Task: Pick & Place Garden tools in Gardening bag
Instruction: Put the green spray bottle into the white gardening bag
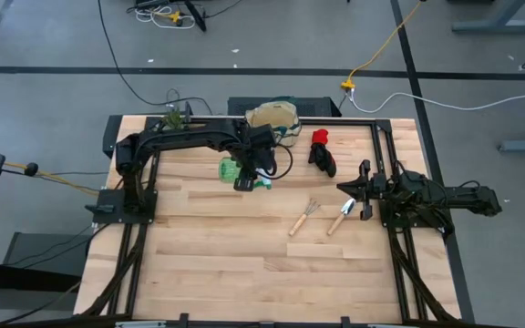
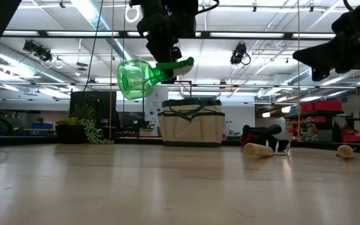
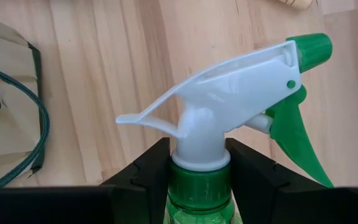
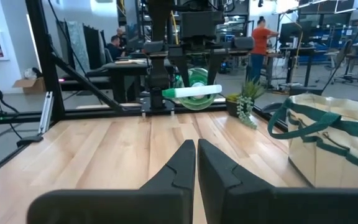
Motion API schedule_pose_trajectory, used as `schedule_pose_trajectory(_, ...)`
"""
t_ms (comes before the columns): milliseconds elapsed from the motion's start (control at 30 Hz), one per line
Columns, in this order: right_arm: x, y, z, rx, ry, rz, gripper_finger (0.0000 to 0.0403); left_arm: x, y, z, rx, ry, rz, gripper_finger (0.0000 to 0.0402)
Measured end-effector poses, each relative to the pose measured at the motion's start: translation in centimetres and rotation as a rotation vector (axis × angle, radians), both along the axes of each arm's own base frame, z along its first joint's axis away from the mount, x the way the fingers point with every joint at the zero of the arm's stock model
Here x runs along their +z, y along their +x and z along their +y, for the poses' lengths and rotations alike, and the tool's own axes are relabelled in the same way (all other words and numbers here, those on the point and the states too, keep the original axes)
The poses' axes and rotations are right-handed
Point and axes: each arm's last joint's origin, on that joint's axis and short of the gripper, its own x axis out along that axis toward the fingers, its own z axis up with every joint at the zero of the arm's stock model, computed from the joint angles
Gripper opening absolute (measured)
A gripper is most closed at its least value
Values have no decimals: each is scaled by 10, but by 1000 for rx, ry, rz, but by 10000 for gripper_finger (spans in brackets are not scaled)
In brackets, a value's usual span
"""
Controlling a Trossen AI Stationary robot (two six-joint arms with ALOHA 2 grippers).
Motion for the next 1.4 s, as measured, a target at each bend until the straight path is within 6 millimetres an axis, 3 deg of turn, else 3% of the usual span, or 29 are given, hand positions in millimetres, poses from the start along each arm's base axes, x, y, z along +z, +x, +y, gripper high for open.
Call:
schedule_pose_trajectory(333,6,0,3,107,261,-73,23,0,0,0,1,0,0,149)
schedule_pose_trajectory(767,23,-4,1,70,337,-230,6,0,0,0,9,-3,0,149)
schedule_pose_trajectory(1100,78,-13,0,42,293,-202,2,0,0,0,8,-3,0,149)
schedule_pose_trajectory(1400,128,-2,-1,0,290,-64,2,0,0,0,7,-3,0,149)
